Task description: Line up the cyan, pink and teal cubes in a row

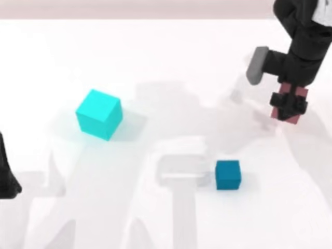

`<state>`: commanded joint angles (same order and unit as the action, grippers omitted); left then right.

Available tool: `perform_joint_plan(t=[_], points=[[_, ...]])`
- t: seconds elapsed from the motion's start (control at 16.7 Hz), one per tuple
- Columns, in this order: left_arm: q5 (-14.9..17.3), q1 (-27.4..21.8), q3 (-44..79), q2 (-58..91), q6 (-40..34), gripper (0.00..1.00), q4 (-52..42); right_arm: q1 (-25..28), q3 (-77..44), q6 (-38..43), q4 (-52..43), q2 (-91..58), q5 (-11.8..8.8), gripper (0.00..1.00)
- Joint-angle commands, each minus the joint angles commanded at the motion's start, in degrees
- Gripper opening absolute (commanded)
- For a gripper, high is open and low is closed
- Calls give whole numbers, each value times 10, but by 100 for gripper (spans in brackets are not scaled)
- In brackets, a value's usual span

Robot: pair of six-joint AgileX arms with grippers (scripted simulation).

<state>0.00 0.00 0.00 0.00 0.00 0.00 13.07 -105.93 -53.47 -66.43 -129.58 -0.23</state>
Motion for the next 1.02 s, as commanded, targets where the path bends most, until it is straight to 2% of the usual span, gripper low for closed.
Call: perform_joint_plan(t=[0.18,0.54,0.72,1.02], points=[[0,0,0,0,0,100,0,0,-29,2,-38,13,0,0],[0,0,0,0,0,100,0,6,-29,5,-40,13,0,0],[0,0,0,0,0,100,0,63,-24,18,-43,21,-1,0],[0,0,0,0,0,100,0,218,-7,54,-53,43,-1,0]])
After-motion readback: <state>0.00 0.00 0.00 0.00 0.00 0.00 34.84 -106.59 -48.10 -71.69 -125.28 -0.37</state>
